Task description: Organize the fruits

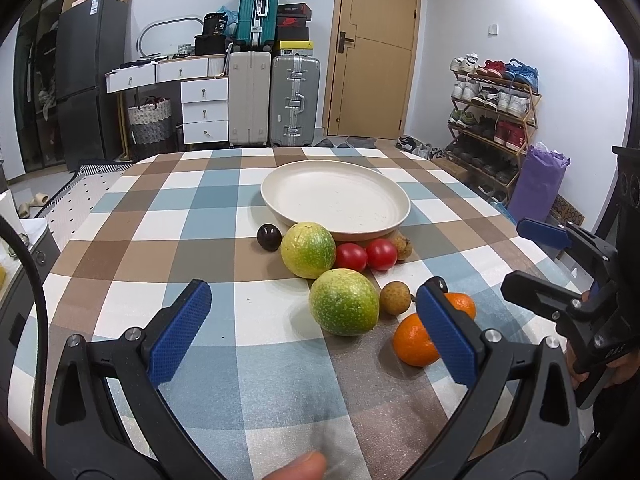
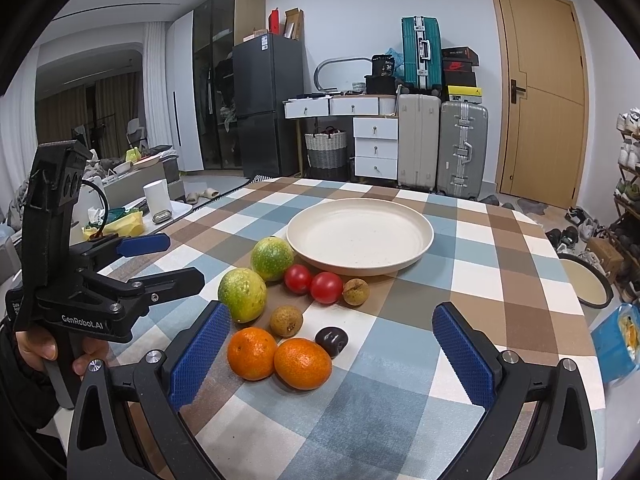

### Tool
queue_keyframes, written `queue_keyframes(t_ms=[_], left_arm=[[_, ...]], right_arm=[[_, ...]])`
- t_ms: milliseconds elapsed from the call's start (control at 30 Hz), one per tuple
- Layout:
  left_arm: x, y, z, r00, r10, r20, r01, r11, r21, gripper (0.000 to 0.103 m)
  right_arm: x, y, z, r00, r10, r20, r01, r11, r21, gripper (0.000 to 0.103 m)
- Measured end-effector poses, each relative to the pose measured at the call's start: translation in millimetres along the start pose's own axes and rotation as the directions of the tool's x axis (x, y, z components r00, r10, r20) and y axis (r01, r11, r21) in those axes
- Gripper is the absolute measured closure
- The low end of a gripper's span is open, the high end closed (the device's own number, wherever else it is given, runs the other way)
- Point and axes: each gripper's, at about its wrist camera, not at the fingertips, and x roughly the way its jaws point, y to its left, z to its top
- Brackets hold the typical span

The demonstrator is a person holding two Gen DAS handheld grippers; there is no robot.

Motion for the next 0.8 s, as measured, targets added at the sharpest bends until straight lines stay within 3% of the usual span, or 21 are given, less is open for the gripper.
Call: queue_keyframes(t_ms=[500,800], left_arm=[[6,1,-1,1.0,-0.002,-0.017,0.002,1.0,-0.004,0.001],[10,-1,-2,1.0,-0.007,-0.02,0.007,1.0,0.006,0.001]], right_arm=[[-2,-1,1,1.0,-0.026,-0.012,0.026,1.0,-0.005,0.0],[-3,-2,1,1.0,0.018,0.022,-0.019,0.998,0.065,0.0]])
